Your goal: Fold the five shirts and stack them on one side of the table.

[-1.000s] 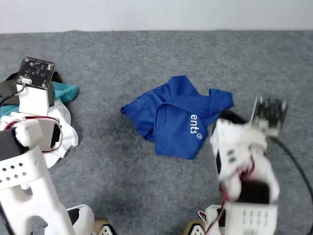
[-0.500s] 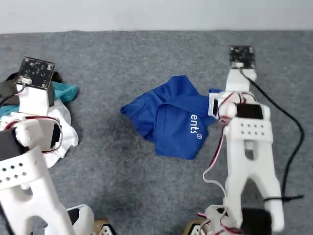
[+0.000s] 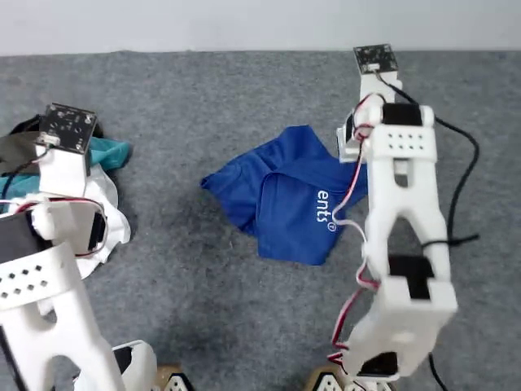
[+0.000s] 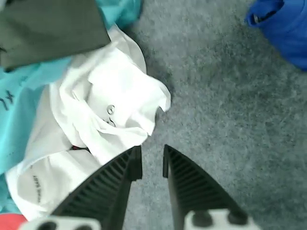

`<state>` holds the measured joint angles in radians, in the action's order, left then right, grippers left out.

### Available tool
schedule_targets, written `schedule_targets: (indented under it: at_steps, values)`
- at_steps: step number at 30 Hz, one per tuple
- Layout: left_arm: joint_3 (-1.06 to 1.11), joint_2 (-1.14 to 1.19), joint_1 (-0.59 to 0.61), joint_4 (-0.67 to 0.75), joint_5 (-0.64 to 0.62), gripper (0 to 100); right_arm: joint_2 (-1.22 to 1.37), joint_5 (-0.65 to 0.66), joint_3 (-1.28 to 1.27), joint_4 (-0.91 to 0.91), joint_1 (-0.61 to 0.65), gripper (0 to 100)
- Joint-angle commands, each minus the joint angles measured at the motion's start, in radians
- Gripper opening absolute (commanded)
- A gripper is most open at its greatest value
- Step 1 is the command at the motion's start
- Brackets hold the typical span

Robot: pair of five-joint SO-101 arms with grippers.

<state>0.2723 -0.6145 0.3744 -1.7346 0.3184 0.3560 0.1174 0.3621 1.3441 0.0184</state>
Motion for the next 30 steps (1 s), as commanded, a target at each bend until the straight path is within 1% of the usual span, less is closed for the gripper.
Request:
schedule_targets:
  at_steps: [1,7,14,21,24,27,30]
  values:
    - [0.019,-0.018,-0.006,-0.009,-0.006,8,0.108,0.008,0.203,0.068,0.002,22.2]
    - [0.047,-0.017,-0.008,0.040,-0.006,8,0.285,-0.069,0.367,0.087,0.022,22.2]
    - [0.047,-0.021,-0.008,0.040,-0.006,8,0.424,-0.071,0.463,0.079,0.035,22.1]
    - [0.047,-0.017,-0.008,0.040,-0.006,8,0.490,-0.068,0.548,0.128,0.012,21.8]
    - [0.047,-0.017,-0.008,0.040,-0.006,8,0.490,-0.064,0.554,0.145,0.001,16.2]
    - [0.047,-0.015,-0.008,0.040,-0.005,8,0.489,-0.006,0.555,0.171,-0.013,9.1]
    - [0.047,-0.015,-0.008,0.040,-0.003,8,0.487,0.021,0.555,0.200,-0.033,8.1]
